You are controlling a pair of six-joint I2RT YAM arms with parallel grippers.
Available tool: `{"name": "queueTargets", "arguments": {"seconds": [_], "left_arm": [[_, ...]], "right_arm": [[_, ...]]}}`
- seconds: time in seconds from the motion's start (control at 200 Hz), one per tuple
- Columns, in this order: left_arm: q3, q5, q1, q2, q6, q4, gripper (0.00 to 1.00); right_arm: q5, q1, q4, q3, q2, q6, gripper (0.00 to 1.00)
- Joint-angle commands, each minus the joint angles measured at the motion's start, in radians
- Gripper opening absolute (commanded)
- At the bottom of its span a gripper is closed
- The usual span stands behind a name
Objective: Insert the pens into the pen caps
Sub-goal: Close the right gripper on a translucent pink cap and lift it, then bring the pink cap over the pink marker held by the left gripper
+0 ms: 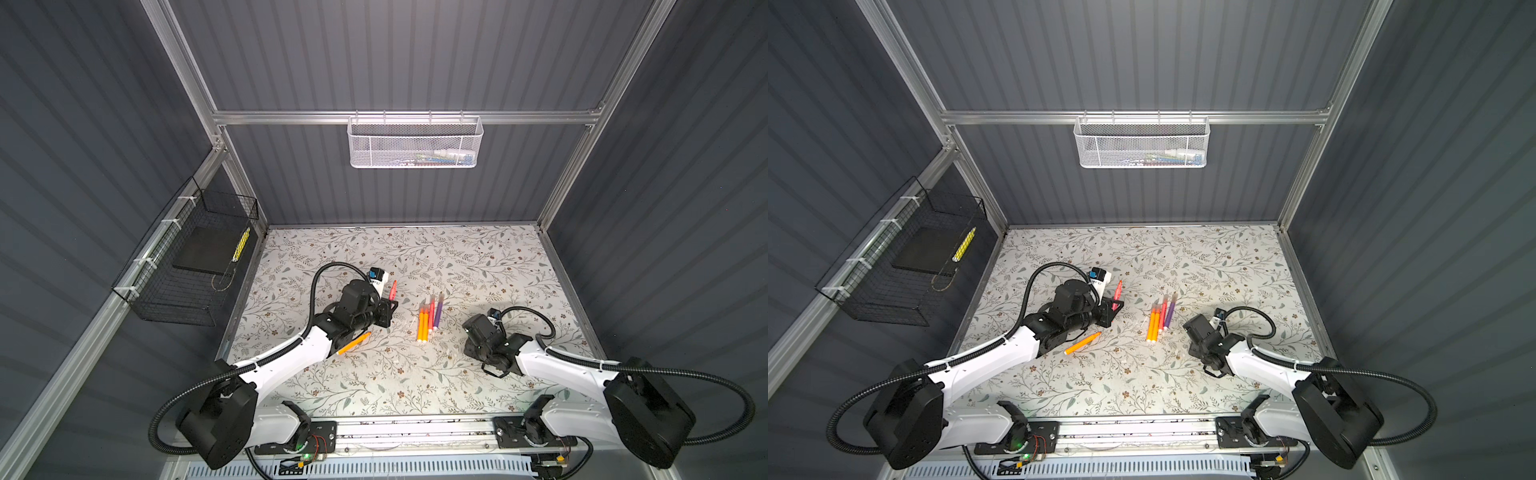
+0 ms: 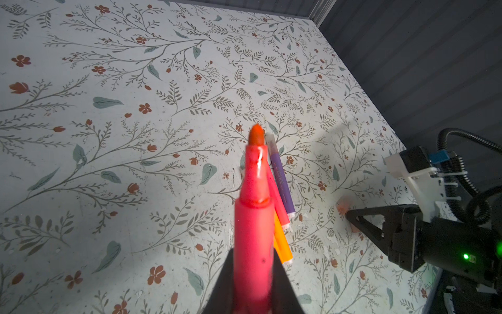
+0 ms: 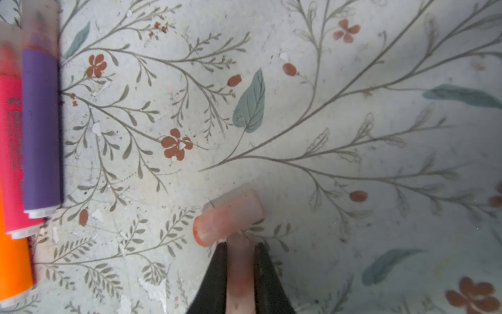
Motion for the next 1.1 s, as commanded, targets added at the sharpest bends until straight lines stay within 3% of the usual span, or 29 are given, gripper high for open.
{"name": "queueTargets", "arguments": {"seconds": [0.0, 0.195, 0.335, 0.475, 0.62, 0.825, 1.095], "left_arm": [[0.014, 0.015, -0.003, 0.008, 0.018, 0.009, 0.0], [0.004, 0.049, -0.003, 0.004, 0.018, 0.036, 0.0], [-0.006, 0.161, -0.013, 0.007, 0.026, 0.095, 0.0], [0.004, 0.19, -0.095, 0.019, 0.079, 0.113, 0.0], [0.019, 0.205, -0.21, 0.029, 0.152, 0.128, 0.0], [0.004, 0.358, -0.245, 0.03, 0.164, 0.196, 0.0], [0.0, 0.383, -0.245, 0.023, 0.154, 0.208, 0.0]], "right_arm": [[0.001, -0.002, -0.058, -0.005, -0.061, 0.013, 0.11], [-0.003, -0.001, -0.164, 0.005, -0.291, 0.021, 0.09], [-0.007, -0.001, -0.185, 0.018, -0.493, 0.015, 0.06], [-0.028, -0.001, -0.111, 0.011, -0.646, 0.001, 0.02], [-0.084, -0.002, 0.096, -0.021, -0.747, -0.019, 0.04], [-0.167, -0.001, 0.343, -0.041, -0.741, -0.034, 0.01], [-0.216, 0.012, 0.545, -0.03, -0.602, -0.011, 0.0]]}}
